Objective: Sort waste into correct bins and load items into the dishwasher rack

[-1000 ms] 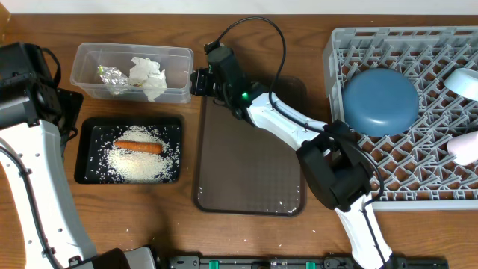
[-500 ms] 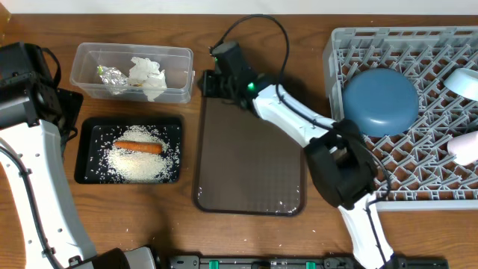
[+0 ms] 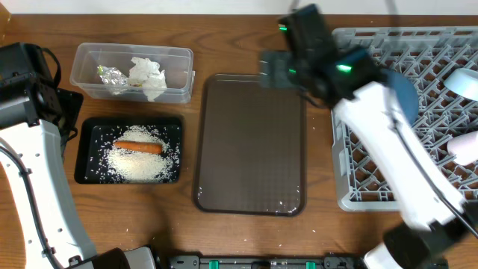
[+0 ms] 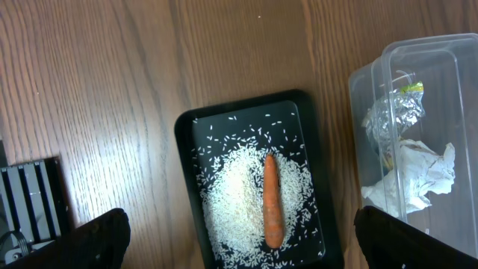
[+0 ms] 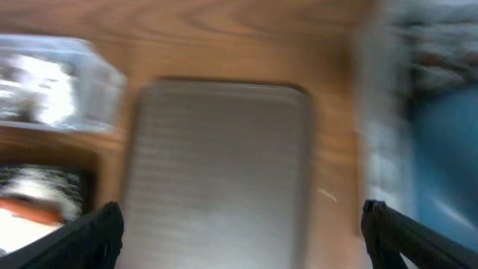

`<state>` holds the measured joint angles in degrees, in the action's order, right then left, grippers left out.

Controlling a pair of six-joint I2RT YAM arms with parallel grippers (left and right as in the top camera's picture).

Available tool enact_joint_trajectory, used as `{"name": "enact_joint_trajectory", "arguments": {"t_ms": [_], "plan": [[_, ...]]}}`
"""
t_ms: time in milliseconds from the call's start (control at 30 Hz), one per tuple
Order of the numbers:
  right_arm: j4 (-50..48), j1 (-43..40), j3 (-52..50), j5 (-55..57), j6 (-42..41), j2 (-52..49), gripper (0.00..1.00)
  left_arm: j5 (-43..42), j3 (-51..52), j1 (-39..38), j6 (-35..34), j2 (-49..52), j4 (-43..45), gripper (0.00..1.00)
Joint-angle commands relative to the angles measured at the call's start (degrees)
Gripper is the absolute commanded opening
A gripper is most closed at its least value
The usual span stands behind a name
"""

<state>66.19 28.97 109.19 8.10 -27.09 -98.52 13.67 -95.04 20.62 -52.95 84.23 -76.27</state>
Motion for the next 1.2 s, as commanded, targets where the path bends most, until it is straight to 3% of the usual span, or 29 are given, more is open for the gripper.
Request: {"name": "enact_joint_trajectory", "arguments": {"t_ms": [0,233,833,1167], "plan": [[6.8,-2.6,-0.2,6.7,1.4,2.9,0.99,0.3,0.4,0.3,-0.7,0.0,-0.2,0.98],[20.0,-4.8,-2.3,6.8,-0.5,5.4,0.99,0.3,0.5,0.3,-0.7,0.0,-0.2,0.98],[25.0,3.8,-15.7,7.5,-0.7,7.1,0.99,0.3,0.5,0.3,-0.7,0.0,-0.2,0.98],[27.7,5.1,-17.3,0.9,-0.7,7.1,0.99,0.3,0.4,0.3,-0.7,0.0,-0.2,0.98]]}}
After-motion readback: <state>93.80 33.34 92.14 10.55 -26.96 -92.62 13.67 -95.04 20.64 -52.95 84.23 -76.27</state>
